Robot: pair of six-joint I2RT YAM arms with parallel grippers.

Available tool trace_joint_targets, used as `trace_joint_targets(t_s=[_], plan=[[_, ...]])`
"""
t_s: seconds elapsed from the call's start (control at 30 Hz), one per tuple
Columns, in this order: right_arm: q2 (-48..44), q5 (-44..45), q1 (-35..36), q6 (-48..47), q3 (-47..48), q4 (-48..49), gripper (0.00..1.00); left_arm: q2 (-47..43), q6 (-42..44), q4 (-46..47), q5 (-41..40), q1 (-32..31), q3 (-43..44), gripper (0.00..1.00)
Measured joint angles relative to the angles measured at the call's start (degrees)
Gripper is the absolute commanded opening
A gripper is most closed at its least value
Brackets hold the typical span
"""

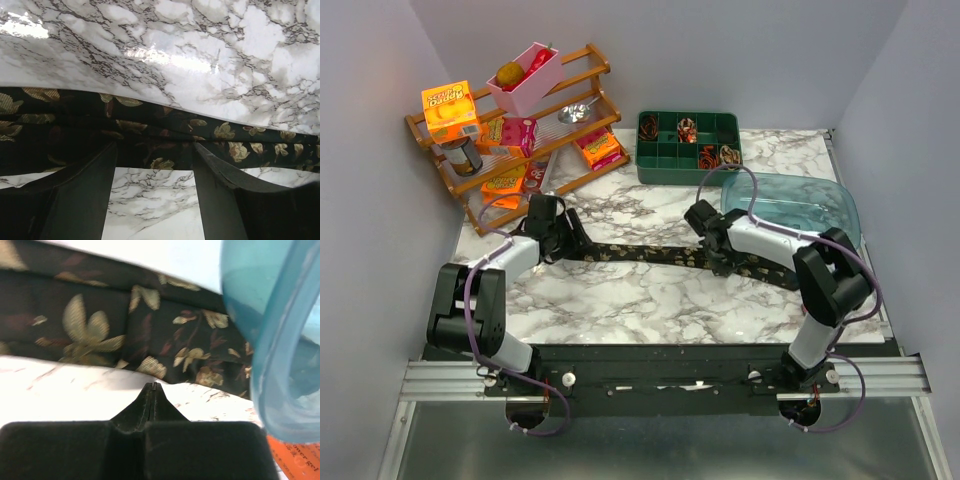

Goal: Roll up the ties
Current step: Flatten out the tie at the center of the board, then roll the tie at the center of the board.

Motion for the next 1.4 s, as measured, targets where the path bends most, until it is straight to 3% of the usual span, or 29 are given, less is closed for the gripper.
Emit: trace_joint_targets(t_s=[0.37, 0.83, 1.4], plan=[[-10.7, -13.1, 0.0, -5.7, 2.0, 5.4, 0.01, -5.2, 0.7, 3.3, 5.0, 0.0, 0.0, 0.77], [9.6, -15.1, 3.1, -6.8, 16.7, 8.1, 0.01, -6.7, 0.7, 3.8, 6.3, -0.1, 0.0, 0.79], [6.5, -13.0, 3.1, -6.8, 9.5, 9.3, 0.01, -7.5, 1.2, 2.4, 3.8, -0.1, 0.6, 0.79]])
